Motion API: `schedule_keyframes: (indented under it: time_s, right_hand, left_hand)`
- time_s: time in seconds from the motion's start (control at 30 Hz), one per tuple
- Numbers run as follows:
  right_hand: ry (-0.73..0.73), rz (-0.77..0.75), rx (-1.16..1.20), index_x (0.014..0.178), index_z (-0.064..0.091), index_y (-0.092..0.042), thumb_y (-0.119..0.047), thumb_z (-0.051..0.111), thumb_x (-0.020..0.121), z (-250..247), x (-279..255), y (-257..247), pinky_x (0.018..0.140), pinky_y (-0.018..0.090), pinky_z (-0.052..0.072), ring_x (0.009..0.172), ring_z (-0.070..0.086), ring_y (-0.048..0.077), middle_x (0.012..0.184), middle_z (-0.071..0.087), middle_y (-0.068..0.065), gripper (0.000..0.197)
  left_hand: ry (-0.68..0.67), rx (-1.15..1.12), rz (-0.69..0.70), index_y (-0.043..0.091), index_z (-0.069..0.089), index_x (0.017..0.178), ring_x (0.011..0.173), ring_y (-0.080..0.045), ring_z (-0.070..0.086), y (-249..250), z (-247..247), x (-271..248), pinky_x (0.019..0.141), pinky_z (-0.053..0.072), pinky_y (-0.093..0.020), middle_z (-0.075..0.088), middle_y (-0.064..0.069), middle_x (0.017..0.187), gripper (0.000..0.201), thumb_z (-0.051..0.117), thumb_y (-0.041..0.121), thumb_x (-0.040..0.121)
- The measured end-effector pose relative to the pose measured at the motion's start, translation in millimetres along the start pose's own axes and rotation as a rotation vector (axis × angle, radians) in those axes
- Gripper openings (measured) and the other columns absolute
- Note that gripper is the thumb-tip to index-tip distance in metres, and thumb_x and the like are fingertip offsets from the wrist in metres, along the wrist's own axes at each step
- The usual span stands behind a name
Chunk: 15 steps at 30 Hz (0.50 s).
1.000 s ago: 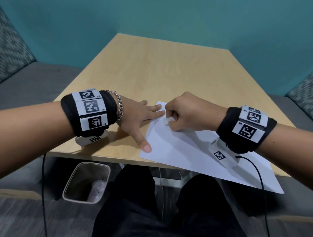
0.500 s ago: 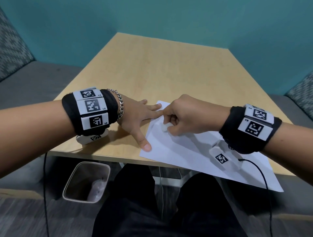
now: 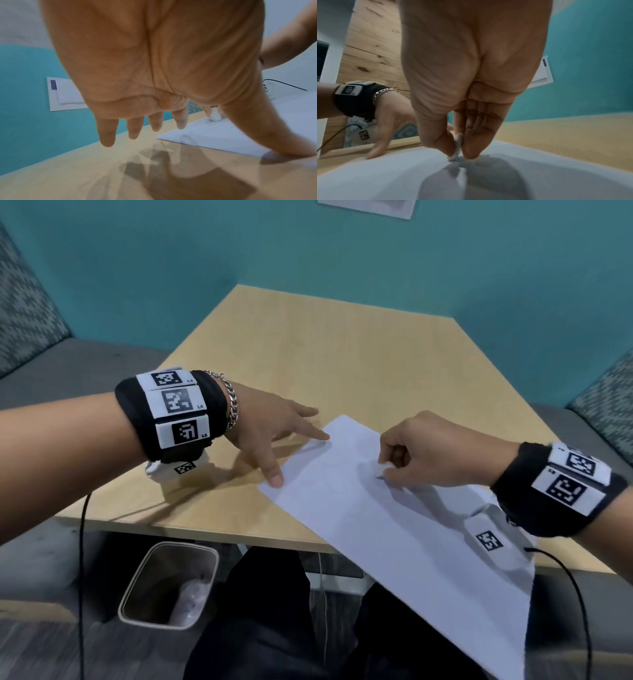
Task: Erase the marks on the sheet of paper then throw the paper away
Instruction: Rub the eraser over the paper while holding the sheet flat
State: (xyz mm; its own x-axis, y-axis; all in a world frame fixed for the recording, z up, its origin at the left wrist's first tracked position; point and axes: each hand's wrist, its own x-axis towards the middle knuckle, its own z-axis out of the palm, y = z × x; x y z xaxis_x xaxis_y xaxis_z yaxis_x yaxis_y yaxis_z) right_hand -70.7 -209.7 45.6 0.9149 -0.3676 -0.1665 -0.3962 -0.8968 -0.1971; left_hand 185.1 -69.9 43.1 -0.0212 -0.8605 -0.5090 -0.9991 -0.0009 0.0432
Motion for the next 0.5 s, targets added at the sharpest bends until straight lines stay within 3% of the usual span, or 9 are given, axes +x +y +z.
schedule_keyframes:
  time_s: [0.1,0.17,0.23,0.3,0.37,0.5]
  right_hand:
    - [-0.017,0.028,-0.012,0.082,0.070,-0.027,-0.036,0.077,0.083,3,-10,0,0.064,0.041,0.060,0.067,0.069,0.011,0.067,0.072,-0.014,0.012]
    - [-0.039,0.033,-0.024,0.081,0.069,-0.027,-0.037,0.076,0.083,4,-13,0,0.063,0.042,0.061,0.065,0.068,0.011,0.066,0.072,-0.016,0.013]
    - [-0.079,0.025,-0.037,0.084,0.068,-0.028,-0.038,0.076,0.085,4,-15,-2,0.064,0.041,0.061,0.065,0.068,0.009,0.066,0.072,-0.015,0.013]
    - [-0.106,0.003,-0.067,0.090,0.068,-0.030,-0.039,0.077,0.087,1,-16,-6,0.062,0.033,0.059,0.066,0.065,0.004,0.070,0.070,-0.013,0.012]
    - [-0.119,-0.021,-0.090,0.096,0.071,-0.031,-0.041,0.077,0.088,-4,-15,-10,0.061,0.025,0.054,0.069,0.064,0.003,0.076,0.068,-0.015,0.014]
    - [-0.018,-0.103,-0.056,0.097,0.075,-0.026,-0.040,0.078,0.086,-9,4,-22,0.065,0.032,0.057,0.070,0.064,0.005,0.075,0.069,-0.011,0.018]
  left_hand:
    - [0.047,-0.032,0.046,0.052,0.039,0.157,0.143,-0.018,0.043,3,-2,-2,0.109,0.035,-0.027,0.024,0.005,0.171,0.085,0.083,0.050,0.085]
    - [0.072,-0.026,0.075,0.047,0.044,0.156,0.128,-0.015,0.053,9,0,-1,0.104,0.039,-0.026,0.036,0.005,0.164,0.069,0.074,0.045,0.094]
    - [0.053,-0.018,0.061,0.044,0.037,0.160,0.128,-0.013,0.051,13,5,-1,0.107,0.036,-0.026,0.028,0.007,0.170,0.071,0.066,0.055,0.097]
    - [0.025,0.002,0.046,0.044,0.028,0.164,0.146,-0.015,0.041,14,11,-1,0.119,0.032,-0.033,0.016,0.009,0.175,0.086,0.064,0.072,0.090]
    - [0.044,0.015,0.043,0.046,0.024,0.164,0.156,-0.017,0.029,14,14,0,0.125,0.027,-0.039,0.012,0.007,0.176,0.094,0.065,0.077,0.085]
    - [0.028,-0.001,-0.030,0.055,0.015,0.163,0.161,-0.019,0.018,14,13,1,0.128,0.021,-0.045,0.003,0.006,0.177,0.100,0.066,0.081,0.081]
